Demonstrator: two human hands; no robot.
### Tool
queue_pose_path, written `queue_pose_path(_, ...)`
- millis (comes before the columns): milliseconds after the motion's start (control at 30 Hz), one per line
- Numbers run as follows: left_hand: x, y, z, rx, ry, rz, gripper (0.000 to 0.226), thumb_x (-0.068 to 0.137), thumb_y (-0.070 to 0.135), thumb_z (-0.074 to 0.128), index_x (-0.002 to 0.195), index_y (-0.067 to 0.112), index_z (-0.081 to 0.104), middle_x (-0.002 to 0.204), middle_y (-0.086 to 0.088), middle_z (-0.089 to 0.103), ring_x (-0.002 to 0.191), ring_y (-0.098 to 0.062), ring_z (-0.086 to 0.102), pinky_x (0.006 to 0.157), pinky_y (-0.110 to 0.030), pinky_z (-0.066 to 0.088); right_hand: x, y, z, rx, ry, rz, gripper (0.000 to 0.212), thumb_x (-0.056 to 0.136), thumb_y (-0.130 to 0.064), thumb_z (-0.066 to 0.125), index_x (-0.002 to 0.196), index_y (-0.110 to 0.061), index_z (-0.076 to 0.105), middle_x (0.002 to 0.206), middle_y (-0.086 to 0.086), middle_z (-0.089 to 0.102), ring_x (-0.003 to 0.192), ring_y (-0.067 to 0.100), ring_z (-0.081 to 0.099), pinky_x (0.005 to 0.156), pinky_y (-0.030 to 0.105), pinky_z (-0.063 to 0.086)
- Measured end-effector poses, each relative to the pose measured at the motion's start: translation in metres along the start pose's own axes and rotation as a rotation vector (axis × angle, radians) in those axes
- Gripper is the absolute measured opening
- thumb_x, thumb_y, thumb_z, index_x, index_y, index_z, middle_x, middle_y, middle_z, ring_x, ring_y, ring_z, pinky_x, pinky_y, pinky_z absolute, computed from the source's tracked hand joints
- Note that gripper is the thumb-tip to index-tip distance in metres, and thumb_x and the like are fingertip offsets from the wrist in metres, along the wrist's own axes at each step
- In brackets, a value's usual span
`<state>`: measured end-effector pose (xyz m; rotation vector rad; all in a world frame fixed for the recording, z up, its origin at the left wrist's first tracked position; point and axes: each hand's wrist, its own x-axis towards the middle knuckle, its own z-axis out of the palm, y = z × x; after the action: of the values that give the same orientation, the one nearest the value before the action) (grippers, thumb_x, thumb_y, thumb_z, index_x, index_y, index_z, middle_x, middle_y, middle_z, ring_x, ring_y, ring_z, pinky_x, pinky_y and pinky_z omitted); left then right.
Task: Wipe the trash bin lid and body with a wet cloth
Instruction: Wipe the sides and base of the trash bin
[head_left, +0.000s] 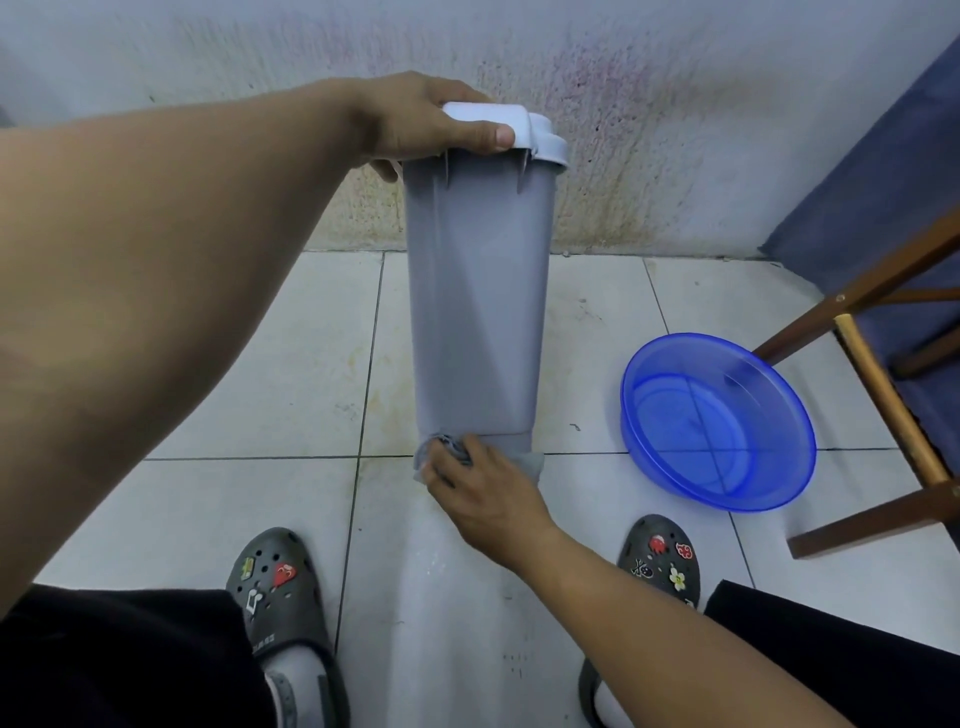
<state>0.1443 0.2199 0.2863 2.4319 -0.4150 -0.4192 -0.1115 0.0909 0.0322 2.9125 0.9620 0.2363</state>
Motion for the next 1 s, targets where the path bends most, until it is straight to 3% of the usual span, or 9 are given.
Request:
queue_pose_path(167, 0.001, 0.001, 0.0, -0.013, -0.006, 0.001, 0.082, 0.068, 0.088, 0.069, 0.143, 0.057, 0.052, 0.146, 0.009, 0.053, 0.13, -0.028, 0.054, 0.104, -0.057, 0.051, -0.034, 0.028, 0.003, 0.059, -0.001, 0.082, 0.037, 0.083, 0.002, 0.045, 0.115, -0.009, 0.06, 0.126, 0.014, 0.057, 0.092, 0.034, 0.053, 0.069, 0.041, 0.052)
queue_pose_path(367, 0.001, 0.001, -0.001, -0.013, 0.007, 0.0, 0.072, 0.073, 0.084, 0.069, 0.139, 0.061, 0.053, 0.144, 0.011, 0.053, 0.129, -0.026, 0.054, 0.101, -0.053, 0.053, -0.04, 0.053, -0.01, 0.141, -0.007, 0.198, 0.046, 0.083, -0.003, 0.024, 0.106, -0.013, 0.063, 0.116, 0.009, 0.059, 0.095, 0.032, 0.055, 0.071, 0.039, 0.054)
queue_pose_path(500, 0.002, 0.0, -0.001, -0.002, 0.009, -0.001, 0.073, 0.074, 0.084, 0.069, 0.14, 0.059, 0.053, 0.145, 0.01, 0.053, 0.129, -0.027, 0.054, 0.1, -0.053, 0.054, -0.024, 0.065, -0.025, 0.185, 0.045, 0.229, 0.049, 0.068, 0.004, 0.037, 0.107, -0.015, 0.059, 0.119, 0.008, 0.056, 0.099, 0.03, 0.054, 0.067, 0.032, 0.05)
queue_pose_path(633, 0.002, 0.001, 0.001, 0.013, 0.005, 0.001, 0.073, 0.075, 0.084, 0.068, 0.141, 0.058, 0.052, 0.145, 0.009, 0.052, 0.129, -0.028, 0.053, 0.099, -0.054, 0.055, 0.003, 0.088, -0.045, 0.205, 0.135, 0.294, 0.049, 0.069, -0.004, 0.031, 0.105, -0.014, 0.062, 0.122, 0.009, 0.057, 0.103, 0.033, 0.054, 0.066, 0.03, 0.045)
queue_pose_path(833, 0.002, 0.001, 0.0, 0.012, 0.011, 0.002, 0.071, 0.073, 0.085, 0.068, 0.138, 0.061, 0.053, 0.144, 0.01, 0.052, 0.128, -0.027, 0.053, 0.098, -0.052, 0.055, 0.068, 0.139, -0.094, 0.244, 0.388, 0.376, 0.048, 0.063, 0.011, 0.057, 0.104, -0.014, 0.063, 0.121, 0.01, 0.055, 0.105, 0.034, 0.052, 0.074, 0.034, 0.046)
queue_pose_path(933, 0.002, 0.001, 0.0, 0.008, 0.014, 0.0, 0.069, 0.073, 0.085, 0.069, 0.136, 0.063, 0.054, 0.143, 0.011, 0.053, 0.127, -0.027, 0.054, 0.097, -0.051, 0.056, 0.097, 0.161, -0.118, 0.232, 0.469, 0.417, 0.041, 0.073, 0.01, 0.056, 0.106, -0.014, 0.062, 0.121, 0.01, 0.053, 0.105, 0.031, 0.049, 0.073, 0.036, 0.047)
queue_pose_path(1000, 0.002, 0.0, -0.001, 0.012, 0.017, 0.0, 0.069, 0.073, 0.085, 0.069, 0.136, 0.062, 0.054, 0.142, 0.011, 0.054, 0.126, -0.027, 0.055, 0.095, -0.05, 0.057, 0.106, 0.167, -0.124, 0.225, 0.502, 0.433, 0.048, 0.072, 0.01, 0.051, 0.112, -0.015, 0.062, 0.123, 0.01, 0.052, 0.106, 0.031, 0.048, 0.075, 0.04, 0.049)
